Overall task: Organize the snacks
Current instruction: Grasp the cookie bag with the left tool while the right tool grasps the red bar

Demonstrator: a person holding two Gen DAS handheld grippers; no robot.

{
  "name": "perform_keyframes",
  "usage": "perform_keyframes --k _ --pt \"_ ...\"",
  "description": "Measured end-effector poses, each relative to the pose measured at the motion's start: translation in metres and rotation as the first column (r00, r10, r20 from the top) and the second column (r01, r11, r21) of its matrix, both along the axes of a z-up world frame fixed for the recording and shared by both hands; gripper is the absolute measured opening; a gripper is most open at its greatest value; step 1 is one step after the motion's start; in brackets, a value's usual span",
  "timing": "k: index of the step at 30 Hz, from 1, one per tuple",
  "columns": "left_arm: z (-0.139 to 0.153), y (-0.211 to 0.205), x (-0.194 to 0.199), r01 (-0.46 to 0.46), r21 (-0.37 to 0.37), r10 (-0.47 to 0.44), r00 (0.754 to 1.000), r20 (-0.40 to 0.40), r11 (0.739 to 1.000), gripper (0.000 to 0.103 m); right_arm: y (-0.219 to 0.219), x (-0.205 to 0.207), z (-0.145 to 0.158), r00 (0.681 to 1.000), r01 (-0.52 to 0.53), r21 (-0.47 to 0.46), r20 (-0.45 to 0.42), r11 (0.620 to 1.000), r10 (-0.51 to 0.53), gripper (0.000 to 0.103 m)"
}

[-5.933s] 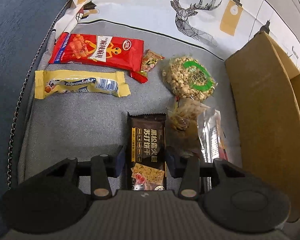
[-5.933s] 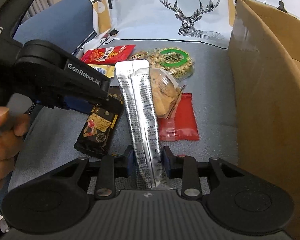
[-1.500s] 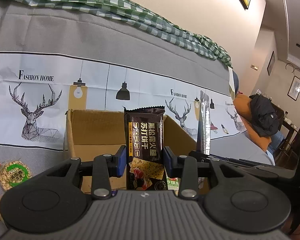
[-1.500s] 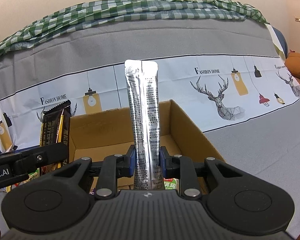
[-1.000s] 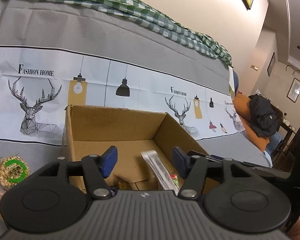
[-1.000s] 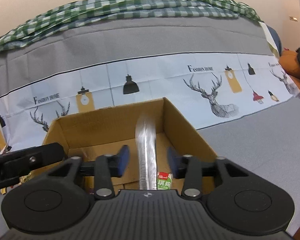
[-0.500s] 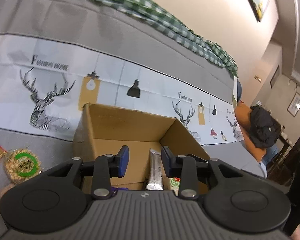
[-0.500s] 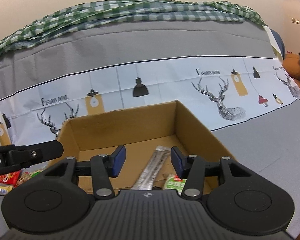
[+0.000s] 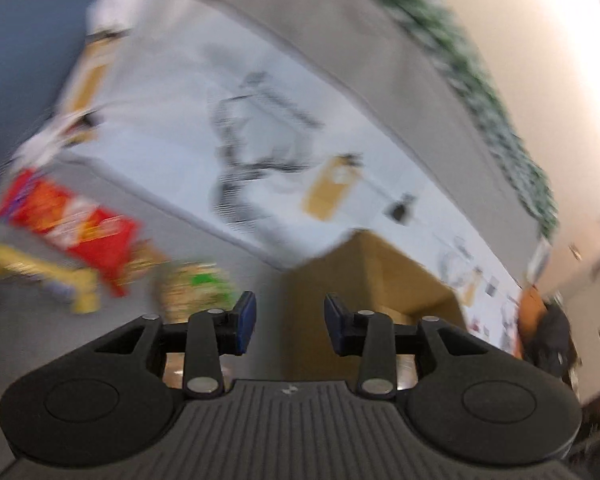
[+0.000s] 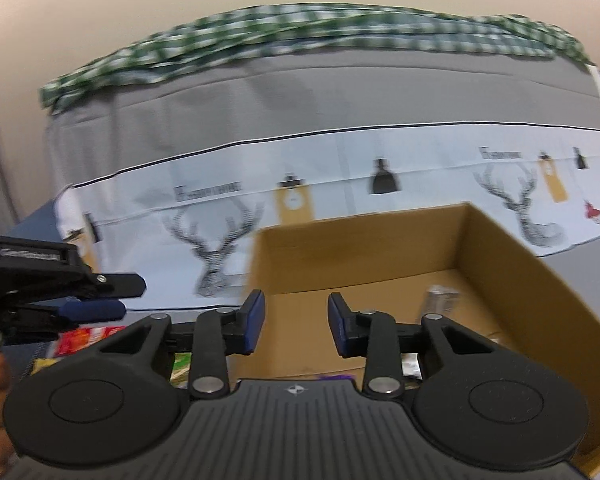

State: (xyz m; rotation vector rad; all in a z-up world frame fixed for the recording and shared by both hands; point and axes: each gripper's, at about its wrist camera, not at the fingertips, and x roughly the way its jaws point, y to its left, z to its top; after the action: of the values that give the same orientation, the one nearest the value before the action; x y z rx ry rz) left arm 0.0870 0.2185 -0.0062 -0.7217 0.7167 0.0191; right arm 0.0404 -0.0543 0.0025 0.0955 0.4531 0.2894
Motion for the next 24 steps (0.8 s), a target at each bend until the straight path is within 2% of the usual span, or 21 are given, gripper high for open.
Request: perform_keyframes --k 4,7,9,11,16,18,20,23,24 --pt "-0.025 0.036 -0.006 -0.087 -0.015 0.083 0.983 -0.165 0.996 0.075 0.028 -0.014 -0.004 0.997 -0.076 -0.016 0.008 0.997 0.076 0.036" --pt "-0.043 0.045 -0.007 -0.105 -0.047 0.092 0.97 -0.224 0.993 0.079 0.048 -0.024 -0.011 0.989 -0.145 -0.031 -0.005 0.989 0.145 0.036" --pt "-0.053 0.041 -0.002 -0.068 -0.069 0.047 0.963 -0.266 0.995 0.082 0.063 -0.03 -0.017 0.983 -0.185 -0.052 -0.016 0.981 0.185 0.036" --pt "-0.058 0.031 0.003 -0.017 -0.059 0.0 0.959 -0.285 0.998 0.084 0.075 -0.034 -0.023 0.977 -0.215 -0.068 -0.03 0.974 0.213 0.036" --pt "-0.069 0.011 0.009 0.067 0.007 -0.061 0.945 -0.322 0.998 0.082 0.097 -0.037 -0.033 0.966 -0.258 -0.096 -0.058 0.961 0.253 0.036" --pt "-0.075 0.007 0.01 0.081 0.005 -0.075 0.94 -0.333 0.997 0.076 0.1 -0.037 -0.036 0.964 -0.263 -0.097 -0.067 0.96 0.258 0.036" --pt "-0.076 0.009 0.01 0.083 -0.009 -0.081 0.942 -0.325 0.997 0.062 0.103 -0.036 -0.04 0.964 -0.265 -0.102 -0.069 0.959 0.259 0.037" --pt "-0.068 0.012 0.009 0.073 0.032 -0.059 0.946 -0.32 0.997 0.053 0.105 -0.035 -0.048 0.962 -0.27 -0.11 -0.081 0.957 0.262 0.037" --pt "-0.064 0.015 0.008 0.063 0.043 -0.047 0.948 -0.314 0.997 0.052 0.106 -0.035 -0.051 0.96 -0.274 -0.109 -0.086 0.956 0.266 0.037"
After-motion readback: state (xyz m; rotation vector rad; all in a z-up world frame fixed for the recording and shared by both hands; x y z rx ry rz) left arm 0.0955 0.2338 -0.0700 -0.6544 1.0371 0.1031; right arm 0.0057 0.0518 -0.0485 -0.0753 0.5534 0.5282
